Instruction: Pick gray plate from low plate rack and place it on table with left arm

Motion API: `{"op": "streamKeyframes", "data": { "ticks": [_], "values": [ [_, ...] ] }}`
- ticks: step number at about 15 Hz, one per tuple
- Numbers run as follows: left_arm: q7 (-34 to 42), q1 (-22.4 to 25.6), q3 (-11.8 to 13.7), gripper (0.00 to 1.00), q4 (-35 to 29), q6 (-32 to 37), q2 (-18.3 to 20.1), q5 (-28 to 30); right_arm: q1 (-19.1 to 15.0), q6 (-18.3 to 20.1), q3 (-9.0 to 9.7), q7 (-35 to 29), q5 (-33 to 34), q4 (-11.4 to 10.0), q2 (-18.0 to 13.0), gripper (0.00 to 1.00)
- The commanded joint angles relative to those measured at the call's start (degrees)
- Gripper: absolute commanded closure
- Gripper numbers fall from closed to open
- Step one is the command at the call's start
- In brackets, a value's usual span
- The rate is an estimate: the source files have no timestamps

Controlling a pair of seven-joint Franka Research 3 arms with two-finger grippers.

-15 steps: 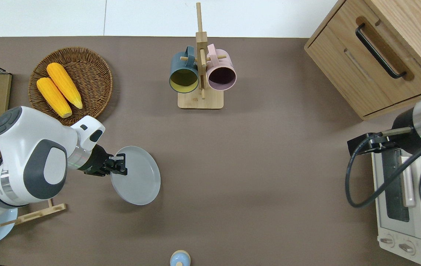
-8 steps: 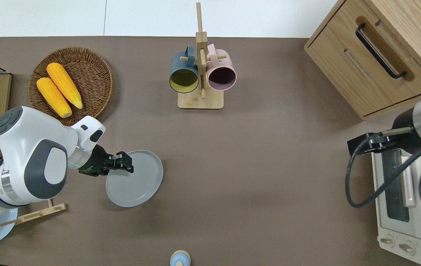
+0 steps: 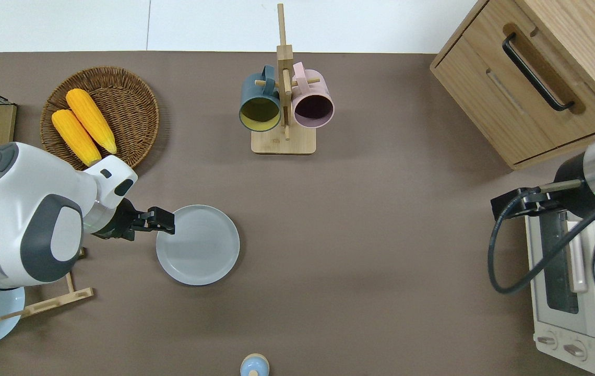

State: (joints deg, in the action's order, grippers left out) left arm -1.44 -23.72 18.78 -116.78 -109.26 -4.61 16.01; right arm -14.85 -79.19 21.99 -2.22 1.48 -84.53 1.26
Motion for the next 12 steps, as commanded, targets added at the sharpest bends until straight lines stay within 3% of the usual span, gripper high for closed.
{"op": "streamKeyframes", "data": {
  "ticks": [1,3,4,6,8,10,12],
  "values": [
    [-0.5,-0.3,1.0,0.01,3.9,0.9,2.0,-5.1,-1.3,0.6,1.13,-0.7,0.3,0.4,-0.1,0.017],
    [-1.4,-0.1,1.2,0.01,6.4,0.9,4.2,-5.4,-1.3,0.6,1.21,-0.7,0.3,0.4,-0.1,0.017],
    [-1.4,-0.1,1.2,0.01,7.3,0.9,5.5,-7.8,-1.3,0.6,1.21,-0.7,0.3,0.3,-0.1,0.017],
    [-2.6,0.0,0.5,0.01,8.4,2.1,7.8,-19.6,-1.3,0.6,1.21,-0.7,0.3,0.4,-0.1,0.017],
    [-3.1,1.0,0.1,0.01,8.5,2.8,10.2,-20.8,-1.3,0.6,1.21,-0.7,0.4,0.4,-0.1,0.017],
    [-3.1,7.2,-5.9,0.01,8.5,4.6,11.5,-20.6,-1.3,0.6,1.21,-0.7,0.3,0.4,-0.1,0.017],
    [-3.1,10.0,-8.8,0.01,8.6,5.8,12.2,-20.6,-1.3,0.6,1.13,-0.7,0.3,0.4,-0.2,0.017]
  ]
}}
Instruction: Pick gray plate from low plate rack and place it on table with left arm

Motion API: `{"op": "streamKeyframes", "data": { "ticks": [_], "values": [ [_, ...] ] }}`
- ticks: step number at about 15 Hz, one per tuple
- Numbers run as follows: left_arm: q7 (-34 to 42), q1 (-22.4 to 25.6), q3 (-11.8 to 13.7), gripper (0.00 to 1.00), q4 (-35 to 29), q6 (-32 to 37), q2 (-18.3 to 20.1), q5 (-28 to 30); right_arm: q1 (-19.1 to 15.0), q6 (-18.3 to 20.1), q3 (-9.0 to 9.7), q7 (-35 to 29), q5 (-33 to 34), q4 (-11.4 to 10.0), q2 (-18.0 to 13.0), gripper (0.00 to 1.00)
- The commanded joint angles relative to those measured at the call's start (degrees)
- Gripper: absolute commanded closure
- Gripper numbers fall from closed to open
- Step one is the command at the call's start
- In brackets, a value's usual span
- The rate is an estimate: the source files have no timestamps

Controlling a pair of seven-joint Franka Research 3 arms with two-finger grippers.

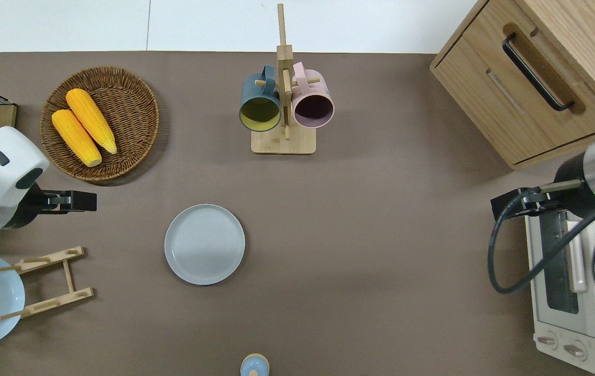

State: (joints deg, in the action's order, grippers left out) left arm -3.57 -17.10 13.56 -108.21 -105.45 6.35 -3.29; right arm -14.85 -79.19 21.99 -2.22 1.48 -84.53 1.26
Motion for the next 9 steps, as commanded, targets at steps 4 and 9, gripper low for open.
{"op": "streamKeyframes", "data": {
  "ticks": [4,9],
  "values": [
    [-0.5,6.4,-5.5,0.01,0.0,1.9,1.1,0.6,-1.3,0.6,1.13,-0.7,0.4,0.4,-0.1,0.017],
    [-0.1,6.8,-5.6,0.01,-0.1,1.8,0.7,1.8,-1.3,0.6,1.21,-0.7,0.3,0.3,-0.1,0.017]
  ]
}}
